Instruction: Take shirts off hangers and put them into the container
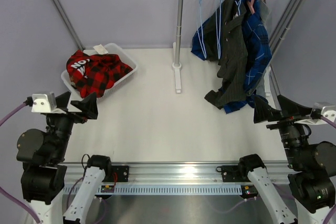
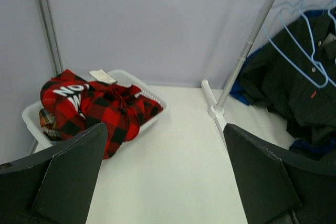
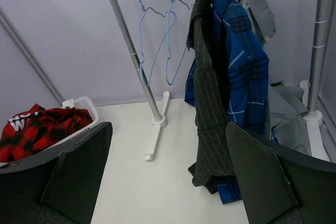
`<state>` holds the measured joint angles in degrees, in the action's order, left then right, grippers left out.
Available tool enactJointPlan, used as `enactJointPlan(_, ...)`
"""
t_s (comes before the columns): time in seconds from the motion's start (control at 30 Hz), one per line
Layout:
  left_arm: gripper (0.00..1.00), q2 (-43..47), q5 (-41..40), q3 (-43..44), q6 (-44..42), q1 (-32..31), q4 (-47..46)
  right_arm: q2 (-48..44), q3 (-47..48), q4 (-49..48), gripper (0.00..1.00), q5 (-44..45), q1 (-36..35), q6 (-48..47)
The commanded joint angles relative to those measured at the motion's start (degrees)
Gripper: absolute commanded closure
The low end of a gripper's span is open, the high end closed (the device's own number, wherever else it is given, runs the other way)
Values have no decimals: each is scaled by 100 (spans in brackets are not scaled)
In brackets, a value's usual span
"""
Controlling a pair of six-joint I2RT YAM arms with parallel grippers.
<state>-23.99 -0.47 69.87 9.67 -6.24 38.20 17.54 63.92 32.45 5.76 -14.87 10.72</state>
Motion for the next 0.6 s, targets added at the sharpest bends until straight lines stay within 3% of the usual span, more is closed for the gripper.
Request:
enactJointPlan(0.0,1,210,-40,-96,-176,-297,469,-162,59,236,1,514,-7,-123)
enactJointPlan(0.27,1,851,-507,-368,-255,-659,707,-681,-20,34,1,760,-16,-316)
enactJointPlan(0.57,1,896,-673,-439,-246,-782,698,-849,-187,-19,1,822,-16,-404)
